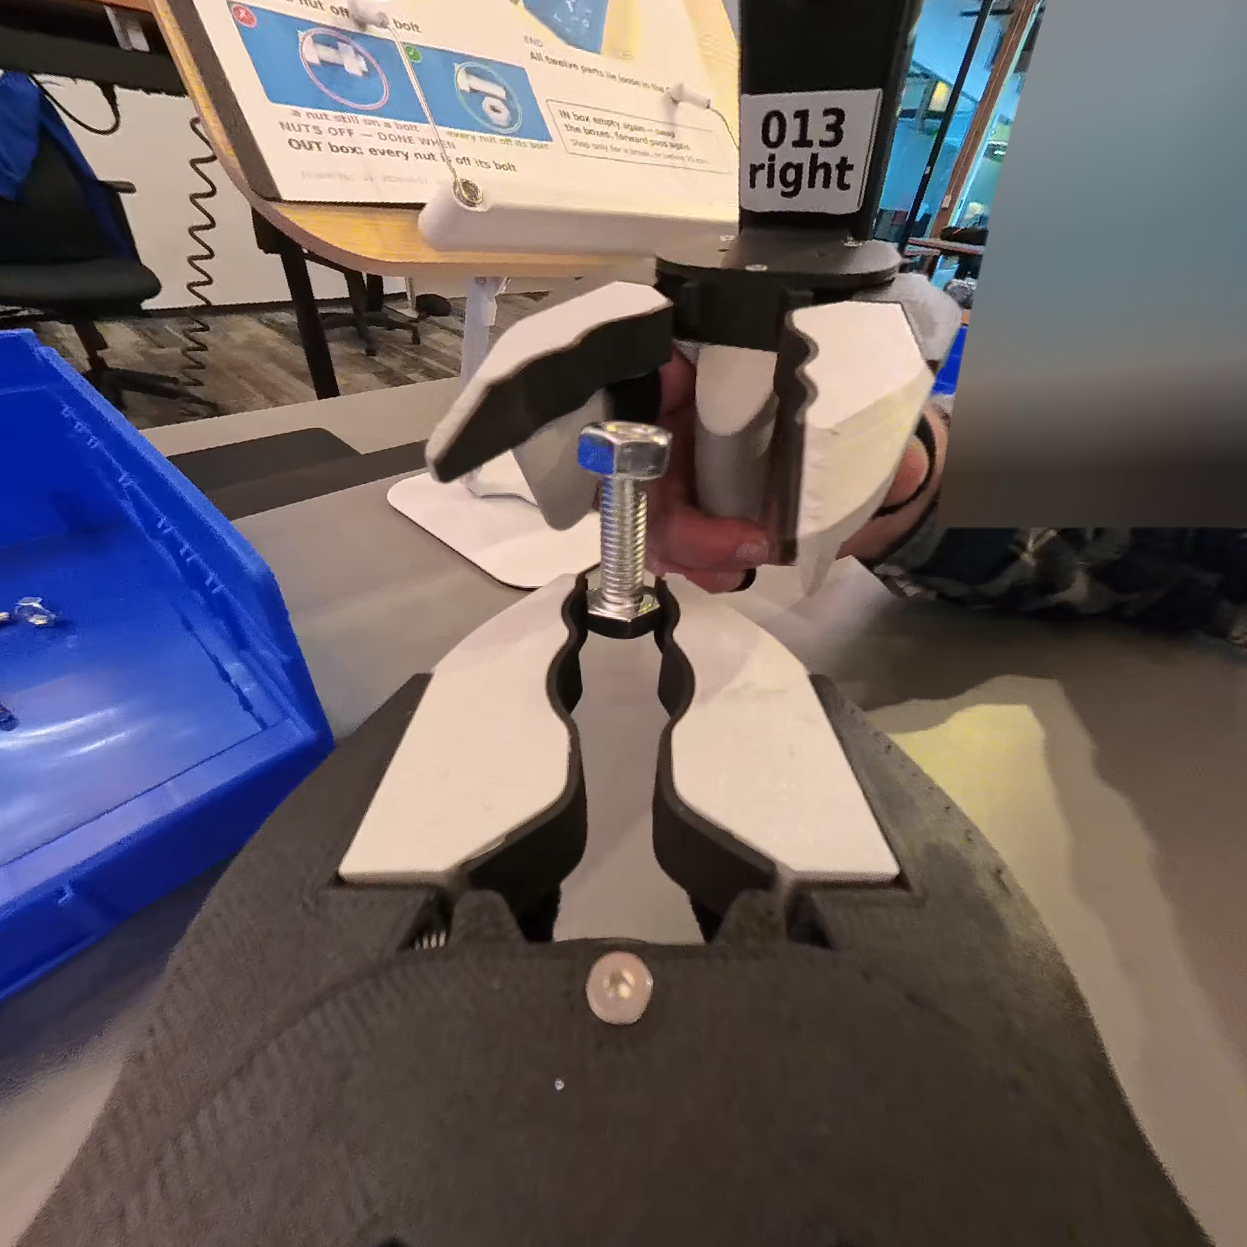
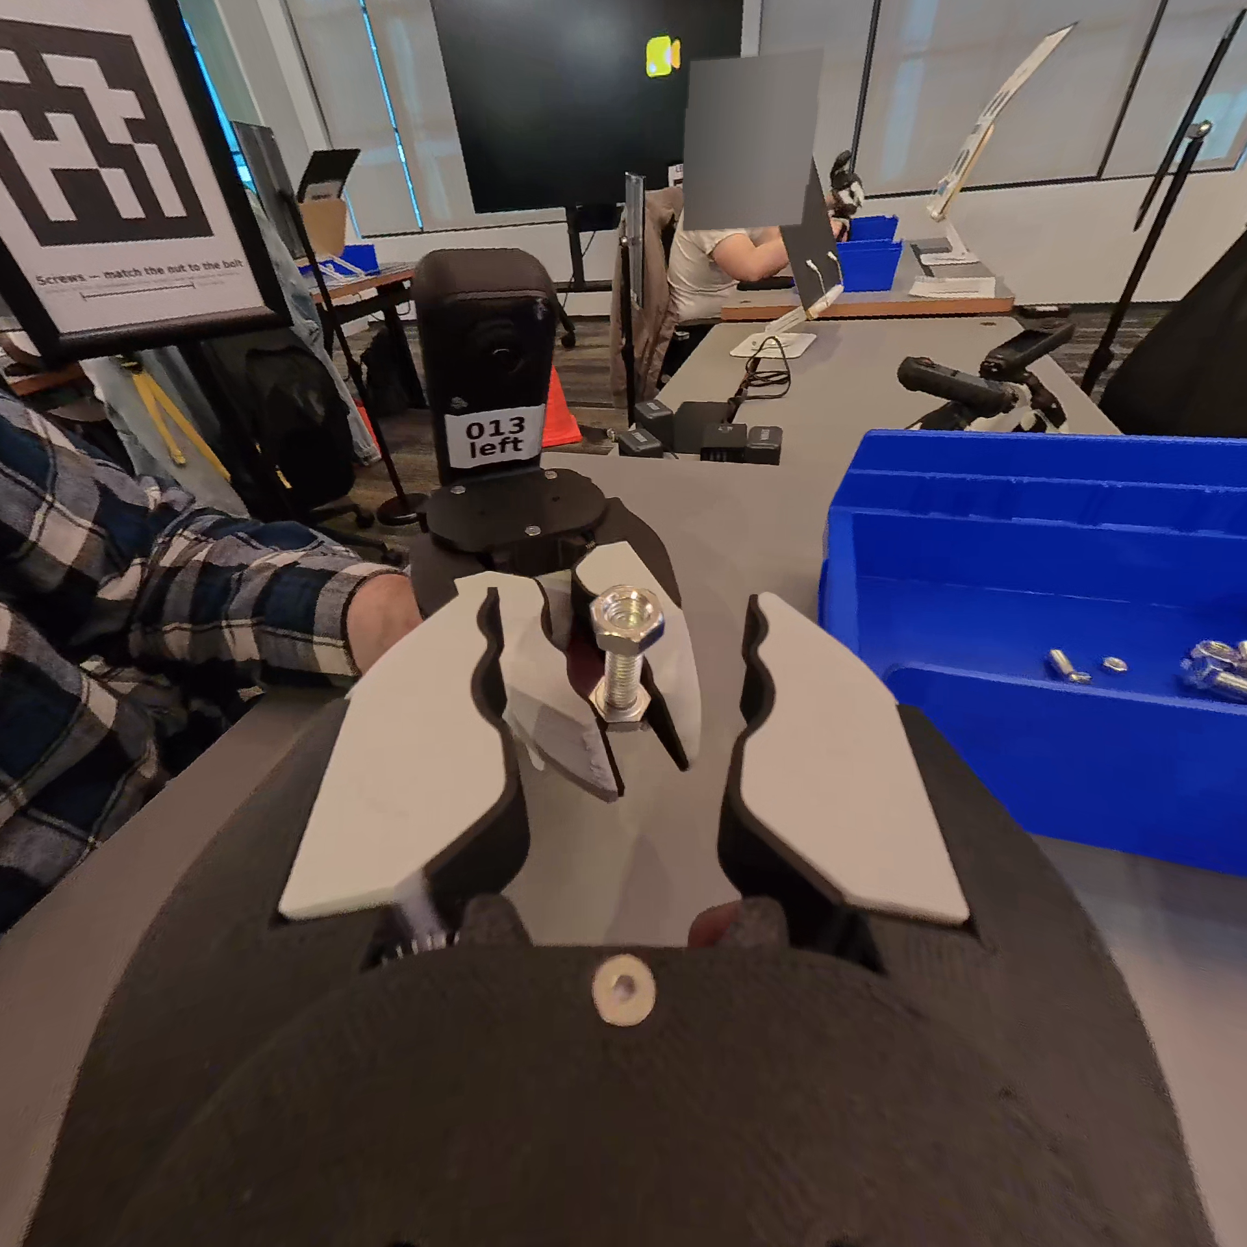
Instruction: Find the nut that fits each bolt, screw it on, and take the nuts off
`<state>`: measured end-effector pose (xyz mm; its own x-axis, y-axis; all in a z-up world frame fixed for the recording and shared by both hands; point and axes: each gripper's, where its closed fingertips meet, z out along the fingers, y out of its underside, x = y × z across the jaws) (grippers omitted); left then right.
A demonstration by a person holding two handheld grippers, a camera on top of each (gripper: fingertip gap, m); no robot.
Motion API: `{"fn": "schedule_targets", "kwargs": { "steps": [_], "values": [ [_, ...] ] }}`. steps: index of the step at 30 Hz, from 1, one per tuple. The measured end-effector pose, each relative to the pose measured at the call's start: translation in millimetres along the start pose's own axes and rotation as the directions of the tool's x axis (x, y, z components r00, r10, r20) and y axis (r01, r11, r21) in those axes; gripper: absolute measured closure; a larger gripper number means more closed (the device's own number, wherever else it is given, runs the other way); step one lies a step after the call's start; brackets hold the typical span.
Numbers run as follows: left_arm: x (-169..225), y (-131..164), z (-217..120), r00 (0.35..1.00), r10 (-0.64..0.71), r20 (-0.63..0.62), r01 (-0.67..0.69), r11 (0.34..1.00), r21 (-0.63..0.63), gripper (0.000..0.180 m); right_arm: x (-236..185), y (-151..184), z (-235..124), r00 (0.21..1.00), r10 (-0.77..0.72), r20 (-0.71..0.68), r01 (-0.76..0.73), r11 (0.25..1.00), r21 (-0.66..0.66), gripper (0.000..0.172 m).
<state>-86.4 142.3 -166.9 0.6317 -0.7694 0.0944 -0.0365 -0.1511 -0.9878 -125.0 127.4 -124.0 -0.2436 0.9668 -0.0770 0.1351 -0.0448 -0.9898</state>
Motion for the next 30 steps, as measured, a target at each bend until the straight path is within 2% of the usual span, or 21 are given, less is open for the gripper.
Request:
{"fn": "schedule_targets", "kwargs": {
  "steps": [30],
  "values": [
    [-2.8,2.9,1.5,0.999,-0.043,-0.012,0.042,0.999,-0.013,0.162,-14.3,3.9,5.6,0.998,-0.034,0.058,0.035,0.999,-0.003,0.102]
  ]
}}
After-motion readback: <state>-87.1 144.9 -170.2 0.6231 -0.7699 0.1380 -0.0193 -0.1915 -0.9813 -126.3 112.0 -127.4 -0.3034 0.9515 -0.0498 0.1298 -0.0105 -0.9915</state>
